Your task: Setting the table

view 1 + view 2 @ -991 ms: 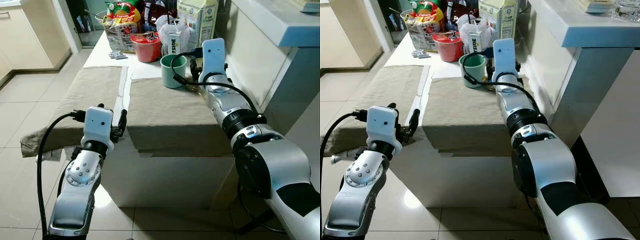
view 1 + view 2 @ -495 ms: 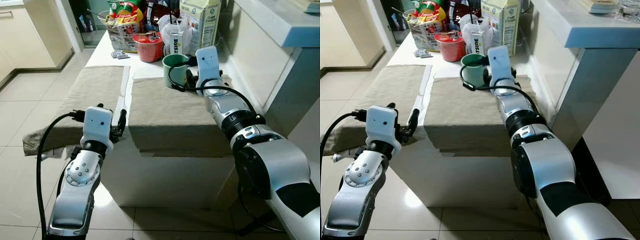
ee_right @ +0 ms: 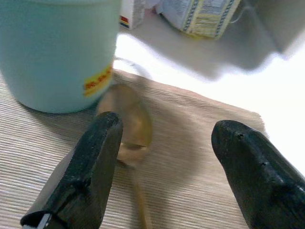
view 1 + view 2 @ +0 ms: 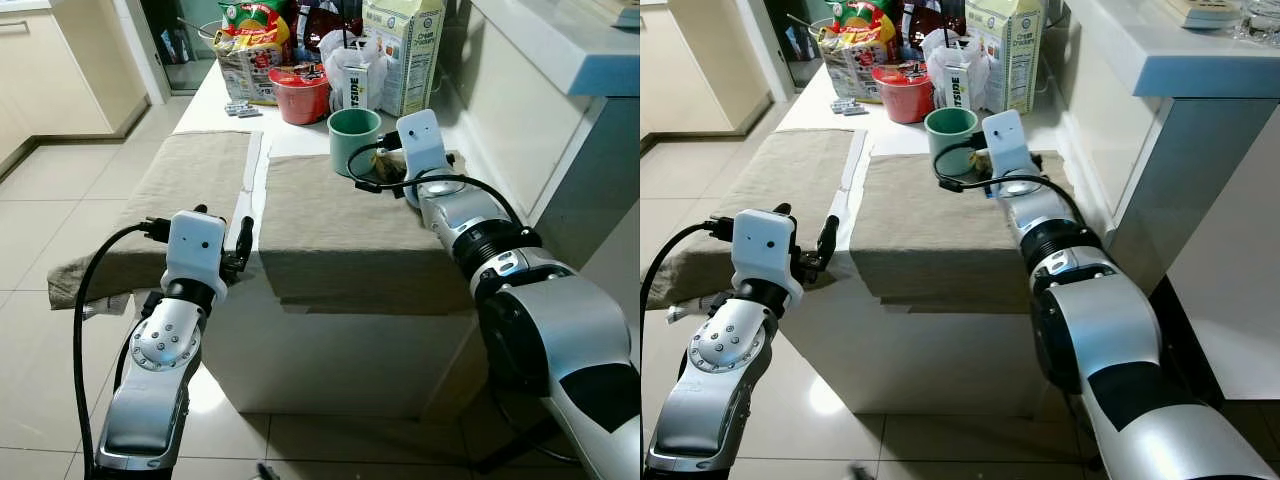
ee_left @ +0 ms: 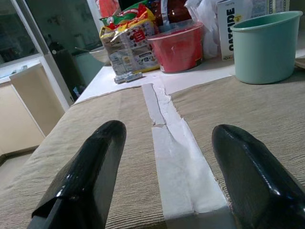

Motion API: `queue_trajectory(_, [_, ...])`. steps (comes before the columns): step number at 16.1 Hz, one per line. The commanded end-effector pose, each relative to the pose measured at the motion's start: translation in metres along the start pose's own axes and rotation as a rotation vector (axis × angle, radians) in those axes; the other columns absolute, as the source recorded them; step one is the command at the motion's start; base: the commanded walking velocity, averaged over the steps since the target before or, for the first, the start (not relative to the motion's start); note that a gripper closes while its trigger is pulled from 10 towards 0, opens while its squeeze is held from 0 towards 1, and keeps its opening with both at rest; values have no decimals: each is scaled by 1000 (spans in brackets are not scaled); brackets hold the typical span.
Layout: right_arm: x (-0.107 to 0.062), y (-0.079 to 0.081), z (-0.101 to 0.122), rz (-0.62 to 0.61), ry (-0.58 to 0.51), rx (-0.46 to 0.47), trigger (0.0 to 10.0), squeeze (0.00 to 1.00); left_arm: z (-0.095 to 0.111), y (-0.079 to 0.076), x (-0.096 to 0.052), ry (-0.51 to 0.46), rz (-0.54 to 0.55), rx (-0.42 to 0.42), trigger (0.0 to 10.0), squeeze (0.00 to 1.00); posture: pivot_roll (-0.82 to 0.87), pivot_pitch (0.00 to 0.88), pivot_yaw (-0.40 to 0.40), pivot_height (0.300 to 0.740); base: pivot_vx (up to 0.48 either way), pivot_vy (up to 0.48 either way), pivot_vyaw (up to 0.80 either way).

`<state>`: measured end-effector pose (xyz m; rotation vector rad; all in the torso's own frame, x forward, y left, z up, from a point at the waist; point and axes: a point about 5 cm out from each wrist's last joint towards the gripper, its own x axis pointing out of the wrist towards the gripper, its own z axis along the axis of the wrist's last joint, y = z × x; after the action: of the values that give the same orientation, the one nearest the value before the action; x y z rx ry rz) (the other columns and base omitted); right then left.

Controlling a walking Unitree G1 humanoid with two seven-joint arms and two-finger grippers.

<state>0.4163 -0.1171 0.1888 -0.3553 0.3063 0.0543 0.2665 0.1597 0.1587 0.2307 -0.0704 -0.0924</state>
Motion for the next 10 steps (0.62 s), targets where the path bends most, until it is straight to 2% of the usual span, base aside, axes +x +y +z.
queue_trajectory(1, [0,0,-4,7,21,-38,10000,0,2,4,0,-9,14,16,10000,0,5,0,51,740,0,0,0])
queue_trajectory(5, [0,0,-13,31,68,-114,10000,0,1,4,0,-11,14,20,10000,0,6,0,46,740,0,0,0])
queue_trajectory(8, [0,3,-20,79,109,-67,10000,0,3,5,0,-15,17,21,10000,0,9,0,49,740,0,0,0])
queue_trajectory(10, [0,6,-22,105,132,4,10000,0,3,5,0,-15,14,25,10000,0,7,0,50,740,0,0,0])
